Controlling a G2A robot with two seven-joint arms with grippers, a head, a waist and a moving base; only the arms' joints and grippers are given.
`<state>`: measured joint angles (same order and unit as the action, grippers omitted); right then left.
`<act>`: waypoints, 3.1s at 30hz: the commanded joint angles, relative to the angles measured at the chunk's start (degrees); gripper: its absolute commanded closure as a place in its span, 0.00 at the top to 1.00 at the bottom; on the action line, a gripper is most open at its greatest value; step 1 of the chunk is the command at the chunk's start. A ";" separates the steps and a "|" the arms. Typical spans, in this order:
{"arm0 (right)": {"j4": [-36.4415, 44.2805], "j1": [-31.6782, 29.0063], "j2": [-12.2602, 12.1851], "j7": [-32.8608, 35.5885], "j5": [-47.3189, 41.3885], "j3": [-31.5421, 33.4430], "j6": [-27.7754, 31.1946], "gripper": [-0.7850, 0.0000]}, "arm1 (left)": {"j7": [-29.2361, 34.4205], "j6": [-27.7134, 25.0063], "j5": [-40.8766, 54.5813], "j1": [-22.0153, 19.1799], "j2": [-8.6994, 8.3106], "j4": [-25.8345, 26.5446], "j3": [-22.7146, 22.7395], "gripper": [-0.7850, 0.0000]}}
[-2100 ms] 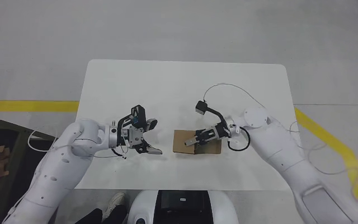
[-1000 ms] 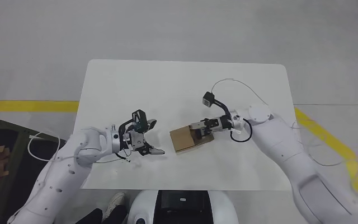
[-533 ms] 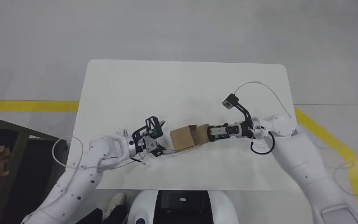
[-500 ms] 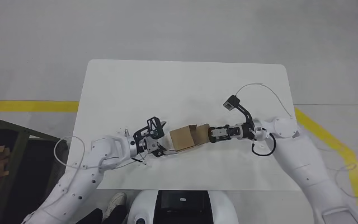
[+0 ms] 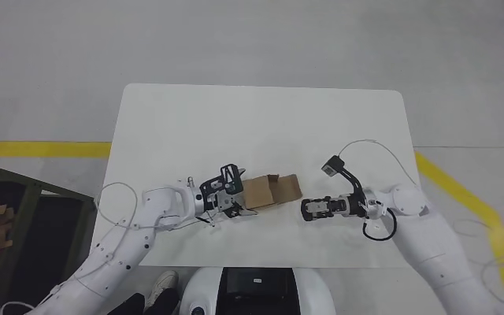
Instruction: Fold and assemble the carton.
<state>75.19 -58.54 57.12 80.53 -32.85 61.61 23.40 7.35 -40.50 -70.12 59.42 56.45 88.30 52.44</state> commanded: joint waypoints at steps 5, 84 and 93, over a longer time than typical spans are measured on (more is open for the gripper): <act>0.23 0.91 0.80 -0.38 0.10 -2.56 0.00 1.00 | 0.30 -5.77 0.53 -3.41 0.22 -3.16 0.46 1.00; -20.34 18.34 7.81 -8.05 0.21 -14.04 8.40 1.00 | 3.13 -15.90 1.04 -11.00 3.90 -8.81 -2.87 1.00; -16.78 20.27 7.73 -7.72 3.20 -17.08 8.09 1.00 | 3.02 -16.17 1.01 -10.63 3.84 -8.45 -2.32 1.00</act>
<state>58.23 -38.31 64.95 72.68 -29.87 44.79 31.62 10.34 -56.65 -69.10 48.77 60.29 79.83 50.09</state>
